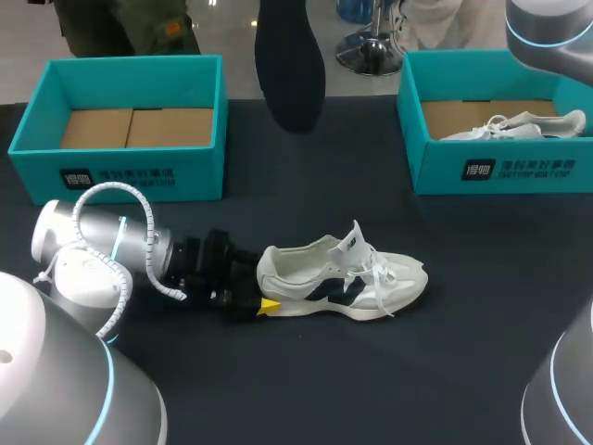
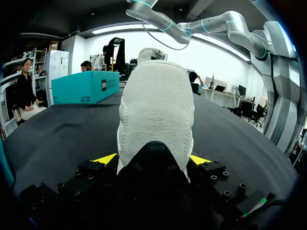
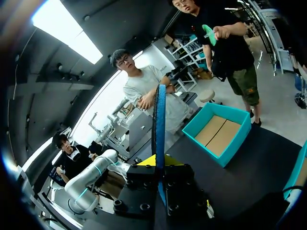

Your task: Take the shoe out of the shoebox, open the shoe tongue, remove and reinsert the insole, then place the shoe into the shoebox

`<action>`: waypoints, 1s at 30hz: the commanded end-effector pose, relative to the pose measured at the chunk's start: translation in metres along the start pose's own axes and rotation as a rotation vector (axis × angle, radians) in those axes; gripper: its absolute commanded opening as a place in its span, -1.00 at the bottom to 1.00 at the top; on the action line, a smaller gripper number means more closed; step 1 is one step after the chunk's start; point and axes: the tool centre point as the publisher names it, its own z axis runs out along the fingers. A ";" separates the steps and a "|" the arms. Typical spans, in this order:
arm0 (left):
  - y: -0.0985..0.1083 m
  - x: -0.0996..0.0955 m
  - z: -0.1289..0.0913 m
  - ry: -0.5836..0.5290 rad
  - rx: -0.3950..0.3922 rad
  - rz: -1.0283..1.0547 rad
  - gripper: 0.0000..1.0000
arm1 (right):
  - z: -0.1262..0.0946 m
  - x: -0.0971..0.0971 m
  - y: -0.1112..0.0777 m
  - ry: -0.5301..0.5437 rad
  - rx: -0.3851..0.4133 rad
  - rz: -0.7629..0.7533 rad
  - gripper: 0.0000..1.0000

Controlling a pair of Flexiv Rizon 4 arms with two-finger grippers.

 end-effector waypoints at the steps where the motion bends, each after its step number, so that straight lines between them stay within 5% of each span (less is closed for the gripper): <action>1: 0.001 -0.001 0.001 0.002 -0.002 0.000 -1.00 | 0.001 0.000 0.002 -0.005 0.004 0.002 -1.00; 7: 0.001 0.000 -0.002 0.001 0.002 0.001 -1.00 | 0.001 0.000 0.002 -0.005 0.004 0.002 -1.00; 8: 0.002 0.000 -0.002 -0.008 0.004 0.002 -0.70 | 0.001 0.000 0.002 -0.005 0.004 0.002 -1.00; 9: 0.002 0.000 -0.003 -0.009 0.004 0.001 -0.19 | 0.001 0.000 0.002 -0.005 0.004 0.002 -1.00; 10: 0.002 0.000 -0.003 -0.016 0.003 0.001 0.55 | 0.001 0.000 0.002 -0.005 0.004 0.002 -1.00; 11: 0.002 0.000 -0.004 -0.017 0.002 0.001 1.00 | 0.001 0.000 0.002 -0.005 0.004 0.002 -1.00; 30: 0.005 -0.001 -0.007 -0.037 -0.011 -0.018 1.00 | 0.001 0.000 0.002 -0.005 0.004 0.002 -1.00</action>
